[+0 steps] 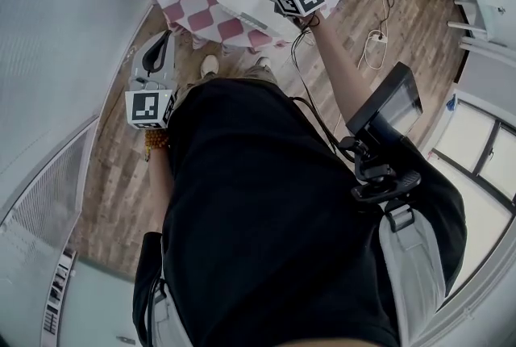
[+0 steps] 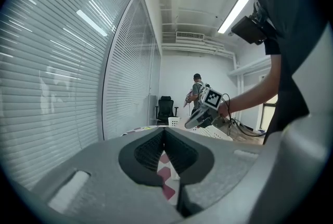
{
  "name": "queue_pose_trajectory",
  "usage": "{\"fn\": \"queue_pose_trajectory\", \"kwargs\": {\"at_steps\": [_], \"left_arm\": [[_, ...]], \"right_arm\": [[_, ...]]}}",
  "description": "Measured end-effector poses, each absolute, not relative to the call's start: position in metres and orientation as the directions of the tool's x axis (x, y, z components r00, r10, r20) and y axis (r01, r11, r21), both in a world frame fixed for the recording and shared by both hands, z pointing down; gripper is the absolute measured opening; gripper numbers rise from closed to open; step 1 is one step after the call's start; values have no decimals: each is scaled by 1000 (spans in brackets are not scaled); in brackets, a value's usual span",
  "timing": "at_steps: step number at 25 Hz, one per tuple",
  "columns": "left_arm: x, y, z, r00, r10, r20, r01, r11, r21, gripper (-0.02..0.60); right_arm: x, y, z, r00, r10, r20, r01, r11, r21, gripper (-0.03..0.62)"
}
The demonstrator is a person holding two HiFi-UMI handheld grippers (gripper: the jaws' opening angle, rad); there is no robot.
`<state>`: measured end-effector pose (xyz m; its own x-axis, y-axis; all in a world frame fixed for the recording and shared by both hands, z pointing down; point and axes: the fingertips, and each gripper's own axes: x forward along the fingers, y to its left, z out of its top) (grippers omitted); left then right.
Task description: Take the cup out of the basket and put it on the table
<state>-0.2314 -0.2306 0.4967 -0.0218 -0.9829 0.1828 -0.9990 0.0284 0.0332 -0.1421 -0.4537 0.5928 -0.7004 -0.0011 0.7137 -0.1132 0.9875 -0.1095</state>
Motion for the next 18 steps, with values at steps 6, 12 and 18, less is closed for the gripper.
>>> {"fn": "queue_pose_trajectory", "kwargs": {"at_steps": [6, 12, 18], "left_arm": [[-229, -234, 498, 11, -981, 192, -999, -5, 32, 6], [-225, -235, 500, 49, -979, 199, -999, -44, 30, 6], [-211, -220, 495, 87, -981, 173, -996, -87, 8, 6]], "right_arm": [[-145, -448, 562, -775, -28, 632, -144, 981, -132, 26], [-148, -436, 515, -854, -97, 512, -172, 980, -101, 26], [-139, -387, 468, -935, -100, 341, -146, 983, -111, 26]]}}
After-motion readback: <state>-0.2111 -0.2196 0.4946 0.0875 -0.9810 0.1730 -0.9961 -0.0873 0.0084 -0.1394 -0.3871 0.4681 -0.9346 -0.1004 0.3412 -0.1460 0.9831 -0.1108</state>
